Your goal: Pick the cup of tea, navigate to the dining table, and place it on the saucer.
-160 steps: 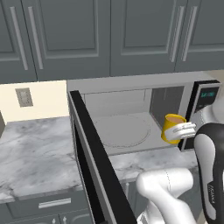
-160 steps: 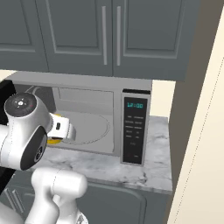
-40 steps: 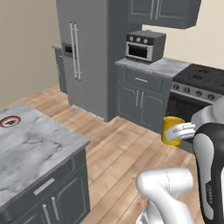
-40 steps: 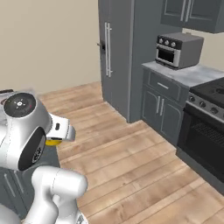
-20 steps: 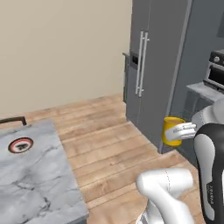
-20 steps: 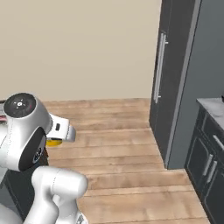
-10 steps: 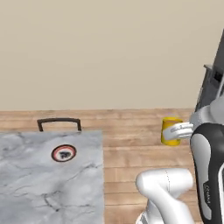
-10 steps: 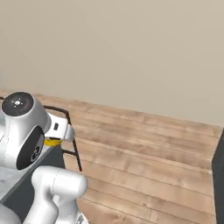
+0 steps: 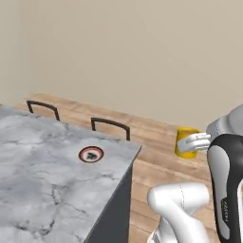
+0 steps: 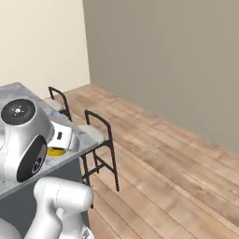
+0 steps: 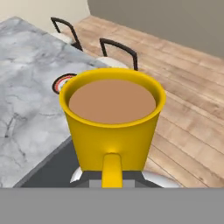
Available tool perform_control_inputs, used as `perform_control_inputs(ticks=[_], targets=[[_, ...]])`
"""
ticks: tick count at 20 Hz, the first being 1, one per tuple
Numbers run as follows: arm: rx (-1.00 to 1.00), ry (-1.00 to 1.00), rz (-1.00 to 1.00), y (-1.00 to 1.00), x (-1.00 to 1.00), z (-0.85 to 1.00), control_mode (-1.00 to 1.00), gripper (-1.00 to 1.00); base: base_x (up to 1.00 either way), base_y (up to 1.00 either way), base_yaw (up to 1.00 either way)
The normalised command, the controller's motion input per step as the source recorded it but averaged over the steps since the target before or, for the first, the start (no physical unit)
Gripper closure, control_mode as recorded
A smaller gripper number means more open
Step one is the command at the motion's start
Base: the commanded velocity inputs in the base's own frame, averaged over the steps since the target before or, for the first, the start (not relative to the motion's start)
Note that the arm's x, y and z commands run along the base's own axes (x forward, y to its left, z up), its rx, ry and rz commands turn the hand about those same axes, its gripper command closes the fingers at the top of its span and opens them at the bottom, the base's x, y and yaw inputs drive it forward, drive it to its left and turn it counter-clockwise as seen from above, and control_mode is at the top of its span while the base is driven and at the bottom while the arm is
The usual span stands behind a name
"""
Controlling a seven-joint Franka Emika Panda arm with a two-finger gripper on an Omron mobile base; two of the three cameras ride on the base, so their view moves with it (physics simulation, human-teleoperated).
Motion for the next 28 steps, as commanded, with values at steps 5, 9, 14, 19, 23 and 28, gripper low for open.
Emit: perform_control_inputs(ticks=[5, 9, 14, 19, 23, 28], targets=[[0.0, 0.0, 0.0, 0.0, 0.0, 0.0, 1.0, 1.0, 0.22, -0.13, 0.88], [0.0, 0.0, 0.0, 0.0, 0.0, 0.0, 1.0, 1.0, 0.09, -0.17, 0.87], [0.0, 0.0, 0.0, 0.0, 0.0, 0.0, 1.0, 1.0, 0.09, -0.18, 0.84], [0.0, 0.0, 0.0, 0.0, 0.0, 0.0, 1.0, 1.0, 0.47, -0.34, 0.35], [0.0, 0.0, 0.0, 0.0, 0.0, 0.0, 1.0, 1.0, 0.51, -0.37, 0.09], [0.0, 0.0, 0.0, 0.0, 0.0, 0.0, 1.0, 1.0, 0.08, -0.26, 0.0]])
